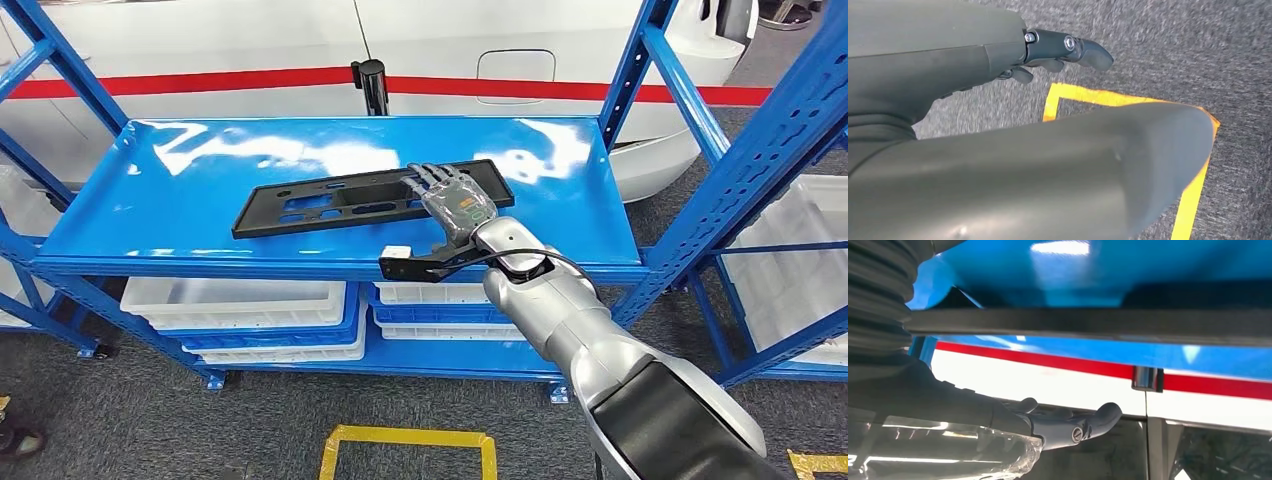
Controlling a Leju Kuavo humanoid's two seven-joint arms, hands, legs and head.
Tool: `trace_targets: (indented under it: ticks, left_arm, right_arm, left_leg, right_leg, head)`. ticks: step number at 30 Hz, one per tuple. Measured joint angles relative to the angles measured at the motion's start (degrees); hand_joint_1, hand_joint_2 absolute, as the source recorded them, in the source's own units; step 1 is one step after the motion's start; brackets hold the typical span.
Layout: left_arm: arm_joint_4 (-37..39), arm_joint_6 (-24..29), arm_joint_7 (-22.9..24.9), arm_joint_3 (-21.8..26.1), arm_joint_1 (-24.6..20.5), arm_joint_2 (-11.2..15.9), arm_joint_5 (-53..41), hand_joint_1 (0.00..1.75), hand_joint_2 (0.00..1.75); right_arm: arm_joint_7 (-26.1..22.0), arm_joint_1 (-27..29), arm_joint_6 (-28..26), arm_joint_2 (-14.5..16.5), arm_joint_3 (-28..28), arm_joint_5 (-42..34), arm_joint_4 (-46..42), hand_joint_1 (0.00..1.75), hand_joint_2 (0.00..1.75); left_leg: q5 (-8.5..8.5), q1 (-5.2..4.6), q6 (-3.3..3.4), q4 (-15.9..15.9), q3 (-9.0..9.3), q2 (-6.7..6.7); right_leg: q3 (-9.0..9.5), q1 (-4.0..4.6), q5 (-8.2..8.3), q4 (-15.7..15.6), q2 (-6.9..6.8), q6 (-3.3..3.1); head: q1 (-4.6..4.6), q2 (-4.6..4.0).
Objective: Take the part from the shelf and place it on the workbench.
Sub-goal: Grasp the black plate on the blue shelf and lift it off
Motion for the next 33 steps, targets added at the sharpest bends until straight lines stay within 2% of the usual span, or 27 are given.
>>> trace_targets:
  ticks: [1, 2, 3, 4, 5, 6, 7, 9, 11, 12, 14, 15, 16, 17, 18, 19, 20, 21, 22, 24, 26, 27, 28, 30, 31, 32, 33]
  left_arm:
    - [0.0, 0.0, 0.0, 0.1, 0.0, 0.0, 0.0, 0.0, 0.0]
    - [0.0, 0.0, 0.0, 0.1, 0.1, 0.0, 0.1, 0.0, 0.0]
    - [0.0, 0.0, 0.0, 0.2, 0.1, 0.0, 0.1, 0.0, 0.0]
    - [0.0, 0.0, 0.0, 0.2, 0.1, 0.1, 0.1, 0.0, 0.0]
    - [0.0, 0.0, 0.1, 0.2, 0.1, 0.3, 0.1, 0.0, 0.0]
    - [0.0, 0.1, 0.0, 0.3, 0.0, 0.5, 0.0, 0.0, 0.0]
    - [0.0, 0.1, 0.1, 0.3, 0.0, 0.6, 0.0, 0.0, 0.0]
    - [0.0, 0.1, 0.0, 0.4, -0.1, 0.7, 0.0, 0.0, 0.0]
    - [0.0, 0.0, 0.0, 0.4, -0.1, 0.5, 0.0, 0.0, 0.0]
    - [0.0, 0.0, 0.0, 0.4, -0.1, 0.5, 0.0, 0.0, 0.0]
    - [0.0, 0.0, 0.0, 0.5, -0.3, 0.3, 0.0, 0.0, 0.0]
    - [0.0, 0.0, 0.0, 0.5, -0.3, 0.2, 0.1, 0.0, 0.0]
    - [0.0, -0.1, 0.0, 0.5, -0.2, 0.1, 0.1, 0.0, 0.0]
    - [0.0, -0.1, 0.0, 0.5, -0.2, 0.0, 0.2, 0.0, 0.0]
    - [0.0, -0.1, -0.1, 0.6, -0.2, -0.1, 0.3, 0.0, 0.0]
    - [0.0, -0.1, -0.3, 0.6, -0.2, -0.1, 0.4, 0.0, 0.0]
    - [0.0, -0.2, -0.6, 0.6, -0.2, 0.0, 0.5, 0.0, 0.0]
    - [0.0, -0.3, -1.1, 0.7, -0.3, 0.0, 0.5, 0.0, 0.0]
    - [0.0, -0.4, -2.0, 0.7, -0.3, 0.1, 0.6, 0.0, 0.0]
    - [0.0, -0.3, -3.9, 0.8, -0.2, -0.1, 0.8, 0.0, 0.0]
    - [0.0, -0.2, -5.3, 0.9, -0.2, -0.2, 1.0, 0.0, 0.0]
    - [0.0, -0.2, -5.6, 0.9, -0.2, -0.2, 1.0, 0.0, 0.0]
    - [0.0, -0.2, -5.8, 1.0, -0.2, -0.2, 1.0, 0.0, 0.0]
    - [0.0, -0.1, -5.9, 1.1, -0.2, -0.2, 1.0, 0.0, 0.0]
    - [0.0, -0.1, -5.9, 1.2, -0.2, -0.2, 1.1, 0.0, 0.0]
    - [0.0, -0.1, -5.9, 1.3, -0.1, -0.2, 1.1, 0.0, 0.0]
    - [0.0, 0.0, -6.0, 1.3, -0.1, -0.2, 1.1, 0.0, 0.0]
  right_arm:
    - [0.0, 0.1, 0.0, 0.0, 0.0, 0.0, 0.0, 0.0, 1.75]
    - [0.0, 0.2, 0.0, 0.0, 0.0, 0.0, 0.0, 0.0, 1.75]
    - [0.0, 0.1, 0.0, 0.1, 0.0, 0.0, 0.0, 0.0, 1.75]
    - [0.0, 0.1, 0.0, 0.1, 0.0, 0.0, 0.0, 0.0, 1.75]
    - [0.0, 0.0, 0.0, 0.2, 0.0, 0.0, 0.0, 0.0, 1.75]
    - [0.0, -0.1, 0.0, 0.2, 0.0, 0.0, 0.0, 0.0, 1.75]
    - [0.0, -0.1, 0.0, 0.2, 0.0, 0.0, 0.0, 0.0, 1.75]
    - [0.0, -0.1, 0.0, 0.3, 0.0, 0.1, 0.0, 0.0, 1.75]
    - [0.0, -0.3, 0.0, 0.3, 0.0, 0.1, -0.1, 0.0, 1.75]
    - [0.0, -0.4, 0.0, 0.2, 0.0, 0.1, -0.1, 0.0, 1.75]
    - [-0.1, -0.6, 0.1, 0.0, 0.0, 0.1, 0.0, 0.0, 1.75]
    - [-0.1, -0.4, 0.1, -0.1, 0.0, 0.1, 0.0, 0.0, 1.75]
    - [-0.1, -0.2, 0.1, -0.2, 0.0, 0.1, 0.1, 0.0, 1.75]
    - [-0.1, 0.0, 0.1, -0.3, 0.0, 0.1, 0.1, 0.0, 1.75]
    - [-0.1, 0.1, 0.1, -0.3, 0.0, 0.1, 0.2, 0.1, 1.75]
    - [-0.2, 0.1, 0.1, -0.4, 0.0, 0.0, 0.2, 0.53, 1.75]
    - [-0.2, 0.1, 0.1, -0.4, 0.0, 0.0, 0.2, 0.96, 1.75]
    - [-0.3, 0.0, 0.1, -0.4, 0.0, -0.2, 0.2, 1.39, 1.75]
    - [-0.5, 0.0, 0.2, -0.4, 0.0, -0.3, 0.3, 1.71, 1.75]
    - [-0.9, 0.0, 0.3, -0.4, 0.1, -0.4, 0.3, 1.71, 1.75]
    - [-1.1, 0.1, 0.3, -0.4, 0.1, -0.5, 0.3, 1.71, 1.75]
    - [-1.1, 0.0, 0.3, -0.3, 0.1, -0.5, 0.3, 1.71, 1.75]
    - [-1.2, 0.0, 0.3, -0.3, 0.1, -0.5, 0.3, 1.71, 1.75]
    - [-1.2, 0.0, 0.3, -0.2, 0.1, -0.5, 0.3, 1.71, 1.75]
    - [-1.2, 0.1, 0.3, -0.2, 0.1, -0.5, 0.3, 1.71, 1.75]
    - [-1.2, 0.1, 0.3, -0.2, 0.1, -0.6, 0.3, 1.71, 1.75]
    - [-1.2, 0.1, 0.3, -0.1, 0.1, -0.6, 0.3, 1.72, 1.75]
  left_leg:
    - [0.79, -0.39, 0.65, 0.9, -1.28, -0.03]
    - [2.75, -0.9, 1.6, -0.5, -1.41, -0.1]
    - [5.48, -1.56, 2.86, -3.8, -0.53, -0.23]
    - [7.79, -2.26, 4.58, -7.5, 0.81, -0.38]
    - [9.39, -2.85, 6.11, -10.6, 2.07, -0.39]
    - [10.07, -3.45, 7.3, -12.6, 2.99, -0.41]
    - [10.03, -3.89, 8.09, -13.7, 3.48, -0.35]
    - [10.24, -4.26, 8.51, -15.6, 4.52, -0.24]
    - [11.07, -3.77, 8.61, -18.4, 6.46, -0.03]
    - [11.46, -3.36, 8.53, -19.7, 7.4, 0.07]
    - [11.45, -2.73, 7.84, -20.5, 8.22, 0.12]
    - [11.21, -2.38, 7.3, -20.5, 8.42, 0.1]
    - [10.85, -1.96, 6.6, -20.4, 8.64, 0.07]
    - [10.43, -1.47, 5.8, -20.2, 8.87, 0.04]
    - [9.86, -0.91, 4.89, -19.7, 9.07, 0.02]
    - [9.04, -0.39, 3.76, -18.8, 9.11, 0.06]
    - [8.16, -0.01, 2.65, -17.8, 8.9, 0.06]
    - [7.38, 0.18, 1.72, -16.6, 8.6, 0.08]
    - [6.82, 0.22, 1.08, -15.9, 8.34, 0.12]
    - [6.42, 0.4, 0.71, -15.4, 8.24, 0.16]
    - [5.53, 0.76, 0.57, -14.5, 8.06, 0.19]
    - [4.3, 0.81, 0.55, -12.5, 7.15, 0.15]
    - [2.63, 0.71, 0.62, -9.1, 5.51, 0.07]
    - [-0.63, 0.4, 0.96, -0.6, 0.74, -0.07]
    - [-1.07, 0.24, 1.27, 2.1, -1.19, -0.11]
    - [-0.33, 0.02, 1.74, 2.8, -2.13, -0.14]
    - [1.54, -0.29, 2.39, 1.1, -1.88, -0.19]
  right_leg:
    - [0.33, 0.52, -0.24, 0.0, 0.15, -0.33]
    - [0.77, 1.09, -0.49, 0.0, 0.32, -0.67]
    - [1.27, 1.65, -0.77, 0.0, 0.46, -0.97]
    - [1.77, 1.96, -1.05, -0.1, 0.56, -1.27]
    - [2.12, 2.42, -1.28, -0.2, 0.64, -1.41]
    - [2.29, 2.42, -1.46, -0.3, 0.67, -1.34]
    - [2.35, 2.23, -1.57, -0.5, 0.66, -1.18]
    - [2.53, 2.01, -1.6, -1.1, 0.59, -0.65]
    - [2.29, 2.19, -2.06, -0.4, 0.28, -0.44]
    - [1.26, 2.18, -2.8, 1.6, 0.13, -0.35]
    - [-2.86, 1.29, -5.07, 8.8, -0.03, 0.17]
    - [-5.1, 0.69, -5.88, 12.3, -0.07, 0.72]
    - [-6.66, -0.03, -5.93, 14.2, -0.17, 1.55]
    - [-7.08, -0.76, -4.99, 13.8, -0.33, 2.66]
    - [-6.29, -1.57, -3.17, 11.0, -0.61, 3.98]
    - [-4.83, -2.34, -1.17, 7.0, -1.04, 5.37]
    - [-3.35, -2.71, 0.26, 3.8, -1.19, 6.23]
    - [-2.4, -2.96, 1.01, 1.8, -1.22, 6.34]
    - [-2.09, -2.96, 0.96, 1.2, -1.1, 5.92]
    - [-2.27, -2.77, 0.37, 1.9, -0.63, 4.35]
    - [-2.05, -2.61, -0.01, 2.1, -0.4, 3.46]
    - [-1.84, -2.54, -0.17, 2.1, -0.31, 3.13]
    - [-1.65, -2.4, -0.32, 2.1, -0.27, 2.8]
    - [-1.37, -1.94, -0.59, 2.0, -0.21, 2.36]
    - [-1.26, -1.65, -0.71, 2.1, -0.14, 2.19]
    - [-1.1, -1.36, -0.82, 2.1, -0.06, 2.04]
    - [-0.88, -1.07, -0.93, 2.0, 0.05, 1.88]
  head:
    - [0.0, 0.0]
    - [-0.02, 0.0]
    - [-0.02, 0.0]
    - [0.07, 0.0]
    - [0.41, 0.0]
    - [0.68, 0.0]
    - [0.91, 0.0]
    - [0.84, -0.01]
    - [0.84, 0.0]
    - [0.88, 0.0]
    - [0.95, -0.01]
    - [0.93, -0.01]
    - [0.94, -0.01]
    - [0.95, -0.01]
    - [0.95, 0.0]
    - [0.98, 0.0]
    - [1.19, -0.01]
    - [1.34, -0.01]
    - [1.27, -0.01]
    - [0.88, 0.0]
    - [0.5, 0.0]
    - [0.38, 0.0]
    - [0.24, 0.0]
    - [0.08, 0.0]
    - [0.03, 0.0]
    - [0.03, 0.0]
    - [0.03, 0.0]
